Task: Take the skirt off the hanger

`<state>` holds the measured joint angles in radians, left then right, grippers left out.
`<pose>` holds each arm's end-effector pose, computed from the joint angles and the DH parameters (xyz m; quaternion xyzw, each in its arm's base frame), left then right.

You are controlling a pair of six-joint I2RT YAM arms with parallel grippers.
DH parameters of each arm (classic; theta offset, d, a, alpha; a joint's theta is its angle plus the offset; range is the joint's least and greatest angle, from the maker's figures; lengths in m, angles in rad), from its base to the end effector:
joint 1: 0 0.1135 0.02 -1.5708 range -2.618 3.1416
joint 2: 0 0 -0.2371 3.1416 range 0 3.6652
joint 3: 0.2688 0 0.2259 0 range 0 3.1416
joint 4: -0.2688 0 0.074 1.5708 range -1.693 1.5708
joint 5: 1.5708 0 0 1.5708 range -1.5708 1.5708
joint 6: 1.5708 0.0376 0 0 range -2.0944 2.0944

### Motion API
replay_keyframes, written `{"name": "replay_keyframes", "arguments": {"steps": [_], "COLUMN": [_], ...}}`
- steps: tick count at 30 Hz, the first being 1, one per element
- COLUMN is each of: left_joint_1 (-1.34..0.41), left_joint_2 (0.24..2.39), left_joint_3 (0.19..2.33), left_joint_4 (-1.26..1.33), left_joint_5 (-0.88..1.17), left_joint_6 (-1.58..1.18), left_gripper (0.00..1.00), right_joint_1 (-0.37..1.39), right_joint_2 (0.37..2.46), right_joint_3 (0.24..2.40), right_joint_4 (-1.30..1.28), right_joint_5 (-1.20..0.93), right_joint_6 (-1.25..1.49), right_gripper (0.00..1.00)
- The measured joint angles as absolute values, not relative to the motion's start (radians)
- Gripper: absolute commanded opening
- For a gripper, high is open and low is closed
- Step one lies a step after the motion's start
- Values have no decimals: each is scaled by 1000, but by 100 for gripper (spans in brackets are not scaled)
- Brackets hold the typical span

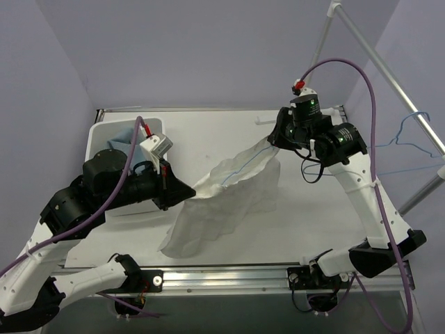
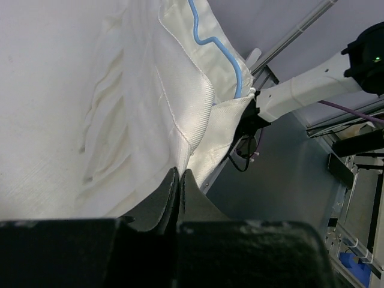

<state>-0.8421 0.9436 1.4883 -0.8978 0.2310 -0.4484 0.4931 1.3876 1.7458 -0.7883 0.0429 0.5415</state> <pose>0.0867 -0.1100 0.4314 0.2240 0.7862 -0.4172 0.3970 0.2308 0.1222 0.4327 0.0319 0.8410 0.2513 0.4781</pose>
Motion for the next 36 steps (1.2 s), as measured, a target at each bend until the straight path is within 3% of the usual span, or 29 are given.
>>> {"name": "replay_keyframes", "arguments": {"steps": [7,17,20,26,29,33,36], "left_joint_1": [-841,-842,-846,-862,-872,-911,-967], "left_joint_2": [873,930,997,1166,1205,1236,1279], "left_joint_3": [1398,1385,1415,1638,1743,1819,1860], "left_joint_4": [-778,-774,-798,-849,-842,-826,-826], "left_joint_5": [287,320,317,280,273,265,244], "left_joint_6": [-498,-540,-542,-537,-539,-543,-543], "left_gripper": [2,2,17,32,34,34,25], "right_joint_1": [484,470,470,470,470,470,473], "right_joint_2": [1418,1419,1419,1423,1430,1449,1463], "right_joint_3": [1751,1826,1834,1834,1834,1834,1834], "right_joint_4": [-789,-791,-796,-825,-835,-845,-854], "right_joint_5": [17,-8,-4,29,41,47,54], "right_joint_6": [544,521,515,503,502,504,513], "right_gripper": [0,0,0,0,0,0,0]}}
